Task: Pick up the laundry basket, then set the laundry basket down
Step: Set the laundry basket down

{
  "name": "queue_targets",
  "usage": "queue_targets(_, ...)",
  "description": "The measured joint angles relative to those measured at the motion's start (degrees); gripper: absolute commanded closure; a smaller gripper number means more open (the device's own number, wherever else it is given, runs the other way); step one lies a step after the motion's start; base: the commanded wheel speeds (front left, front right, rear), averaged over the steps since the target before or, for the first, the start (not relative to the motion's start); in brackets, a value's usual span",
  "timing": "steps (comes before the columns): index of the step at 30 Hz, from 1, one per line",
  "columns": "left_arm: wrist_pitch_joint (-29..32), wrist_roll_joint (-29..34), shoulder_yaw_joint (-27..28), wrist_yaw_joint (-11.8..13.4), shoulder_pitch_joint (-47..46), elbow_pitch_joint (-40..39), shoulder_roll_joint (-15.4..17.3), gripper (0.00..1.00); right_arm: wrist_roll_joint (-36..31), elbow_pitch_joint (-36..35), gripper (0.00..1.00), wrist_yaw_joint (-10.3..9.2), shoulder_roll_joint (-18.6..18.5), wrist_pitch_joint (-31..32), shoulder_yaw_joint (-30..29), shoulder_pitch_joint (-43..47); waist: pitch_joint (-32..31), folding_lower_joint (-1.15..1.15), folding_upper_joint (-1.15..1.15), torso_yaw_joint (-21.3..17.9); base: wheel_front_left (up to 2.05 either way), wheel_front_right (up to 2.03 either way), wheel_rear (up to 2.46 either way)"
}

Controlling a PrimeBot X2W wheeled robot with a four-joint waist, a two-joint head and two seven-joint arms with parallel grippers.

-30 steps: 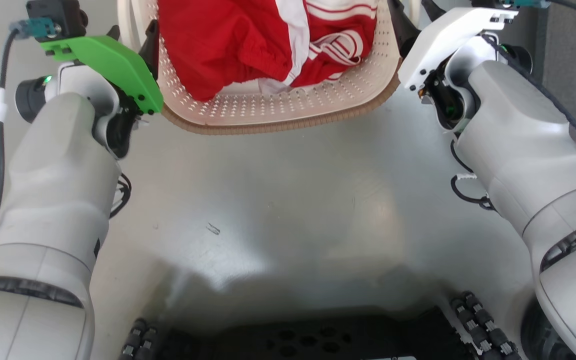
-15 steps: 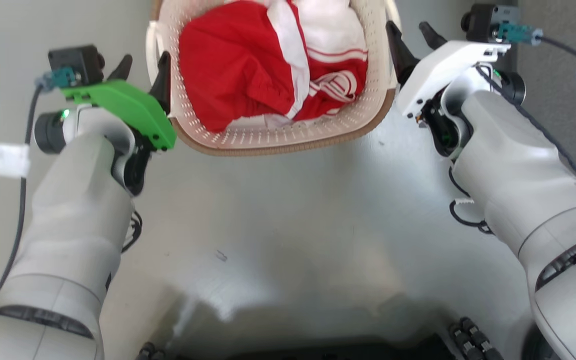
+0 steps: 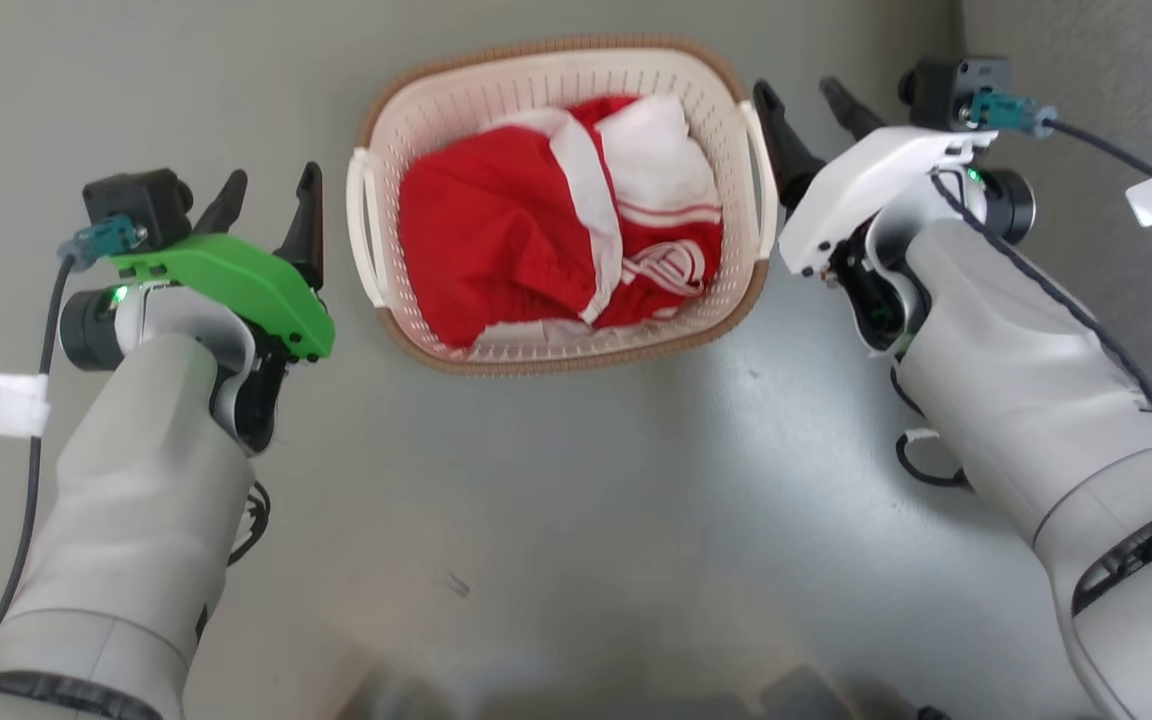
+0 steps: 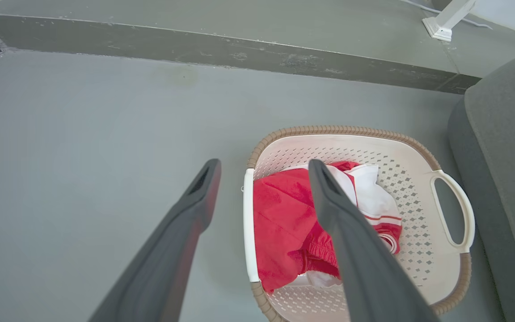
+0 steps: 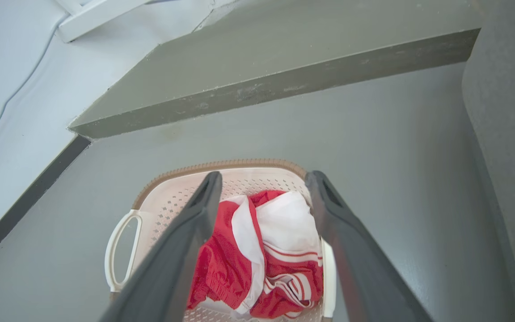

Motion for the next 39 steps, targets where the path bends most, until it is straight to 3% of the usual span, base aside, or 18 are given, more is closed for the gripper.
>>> queue_targets(10,-0.01,1.77,5.13,0.03,3.46,-8.64,3.86,0.0,-5.26,-10.42,0.0,-4.15,-1.96,0.0,-5.34,5.16,-7.44,0.0,0.0,-0.13,0.0,0.0,0.0)
queue_targets(17,-0.01,4.83,7.94,1.62,10.18,-15.36,4.39,0.0,-9.33,-17.27,0.0,-6.97,-3.44,0.0,-9.42,11.16,-12.62,0.0,0.0,-0.75,0.0,0.0,0.0)
queue_targets(25,-0.01,9.14,9.68,3.91,17.67,-23.01,4.43,0.0,-14.95,-24.62,0.0,-8.51,-5.42,0.0,-13.23,19.13,-18.61,0.0,0.0,-1.33,0.0,0.0,0.0)
queue_targets(39,-0.01,13.17,10.02,6.66,32.68,-32.55,3.13,0.0,-19.7,-32.11,0.0,-9.09,-6.36,0.0,-16.44,34.1,-28.83,0.0,0.0,-1.74,0.0,0.0,0.0)
